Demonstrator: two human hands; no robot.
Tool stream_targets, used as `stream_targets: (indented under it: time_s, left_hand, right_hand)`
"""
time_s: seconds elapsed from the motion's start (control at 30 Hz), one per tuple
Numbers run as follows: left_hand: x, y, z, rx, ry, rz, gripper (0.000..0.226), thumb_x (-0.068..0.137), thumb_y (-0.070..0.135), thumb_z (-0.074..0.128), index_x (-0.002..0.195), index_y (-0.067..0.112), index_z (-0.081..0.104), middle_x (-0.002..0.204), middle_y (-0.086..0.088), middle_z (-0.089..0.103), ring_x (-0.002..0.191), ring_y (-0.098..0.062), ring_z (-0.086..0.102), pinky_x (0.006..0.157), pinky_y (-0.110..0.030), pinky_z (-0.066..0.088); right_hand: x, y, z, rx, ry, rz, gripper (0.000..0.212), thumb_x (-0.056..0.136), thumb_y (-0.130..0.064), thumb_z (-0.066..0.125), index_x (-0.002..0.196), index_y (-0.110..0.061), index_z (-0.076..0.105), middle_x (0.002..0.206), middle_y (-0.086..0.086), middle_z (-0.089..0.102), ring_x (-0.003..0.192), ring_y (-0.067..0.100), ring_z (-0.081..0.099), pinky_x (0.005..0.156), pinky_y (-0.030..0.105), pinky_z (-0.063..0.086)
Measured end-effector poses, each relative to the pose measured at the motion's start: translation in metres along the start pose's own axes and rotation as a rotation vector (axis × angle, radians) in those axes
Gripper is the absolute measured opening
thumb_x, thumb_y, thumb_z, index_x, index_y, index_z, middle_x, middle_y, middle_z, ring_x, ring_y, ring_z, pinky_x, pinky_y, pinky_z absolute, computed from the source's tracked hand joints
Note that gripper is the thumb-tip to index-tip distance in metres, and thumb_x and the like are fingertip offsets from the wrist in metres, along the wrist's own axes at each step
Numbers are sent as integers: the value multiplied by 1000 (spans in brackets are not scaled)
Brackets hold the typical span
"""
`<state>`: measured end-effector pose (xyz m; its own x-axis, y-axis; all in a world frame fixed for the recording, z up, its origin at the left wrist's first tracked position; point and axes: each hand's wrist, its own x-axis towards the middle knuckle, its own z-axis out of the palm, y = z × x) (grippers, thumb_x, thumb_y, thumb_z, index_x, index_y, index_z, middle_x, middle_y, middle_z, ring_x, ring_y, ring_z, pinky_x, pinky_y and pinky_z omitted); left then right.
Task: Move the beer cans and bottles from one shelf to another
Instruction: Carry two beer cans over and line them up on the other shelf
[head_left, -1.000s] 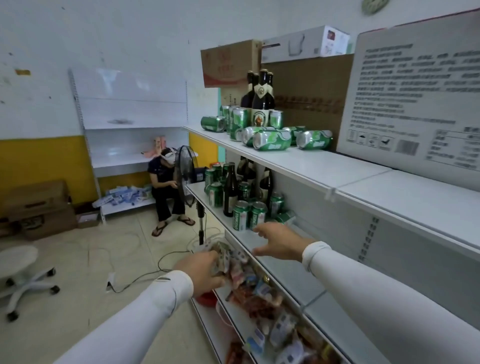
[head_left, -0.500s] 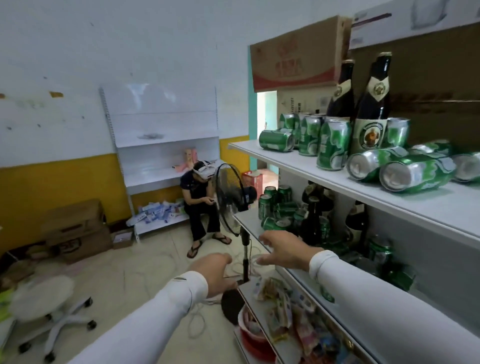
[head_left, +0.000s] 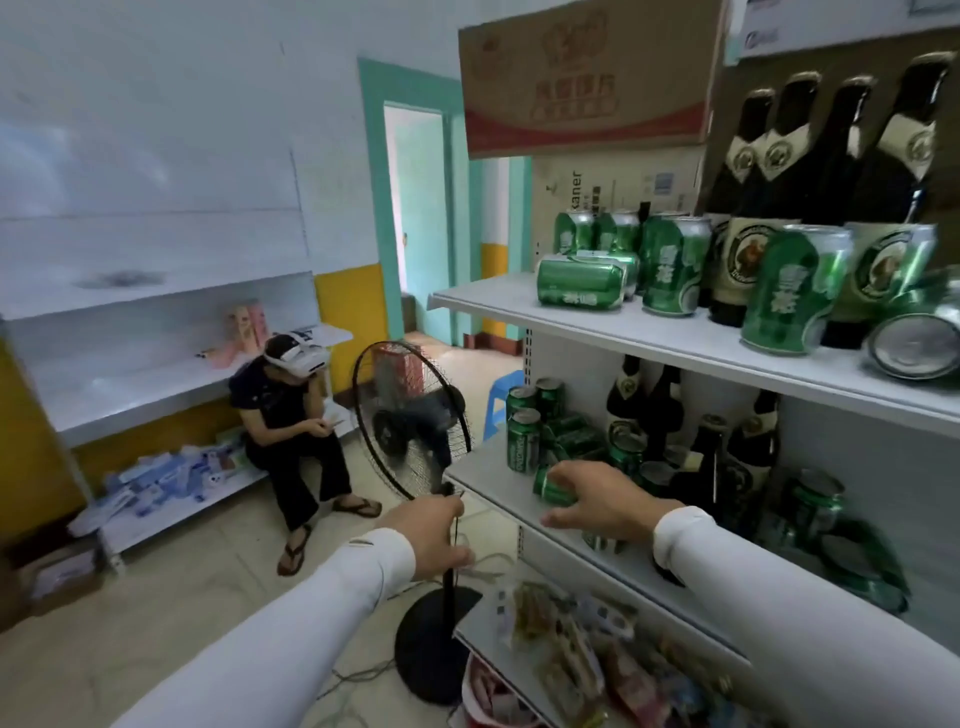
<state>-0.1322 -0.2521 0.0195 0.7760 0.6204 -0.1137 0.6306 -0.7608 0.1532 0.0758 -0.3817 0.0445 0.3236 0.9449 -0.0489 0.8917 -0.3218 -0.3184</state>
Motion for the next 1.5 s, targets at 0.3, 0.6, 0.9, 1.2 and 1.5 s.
stream_targets:
  time_s: [0.3,0.6,0.9,1.2,1.5]
  left_hand:
    - [101,-53,-7,15,-77,214,59,81,54,61,129,24,47,129,0,56,114,-23,56,92,-33,48]
    - [222,-54,-24,11,-100,315,67,82,54,61,136,19,43,132,-5,55,116,-25,55,95,-35,47]
    - [303,-25,-22,-53,-71,490,51,82,46,63,126,23,50,129,-7,58,116,-31,56,92,-37,48]
    - [342,-6,0,-58,-128,610,73,77,46,71,131,7,42,131,-15,52,118,-34,53,89,-36,45]
    - [341,-53,-6,-48,-173,719,71,68,52,74,125,16,51,121,-8,59,107,-30,58,83,-36,52]
  right_hand:
    - [52,-8,8,41,54,236,65,83,-50,71,136,-19,52,136,1,57,120,19,56,98,32,47]
    - [144,28,10,106,151,291,31,79,-47,74,97,-27,60,91,-9,59,83,11,58,77,33,50]
    - [150,47,11,214,185,465,55,78,-50,76,119,-15,62,116,0,65,104,16,62,89,37,52]
    - [136,13,16,168,198,719,60,86,-47,69,134,-15,52,131,5,58,115,24,57,95,39,49]
    - [165,4,22,169,197,763,67,83,-51,71,132,-10,52,131,10,59,114,28,59,96,45,50]
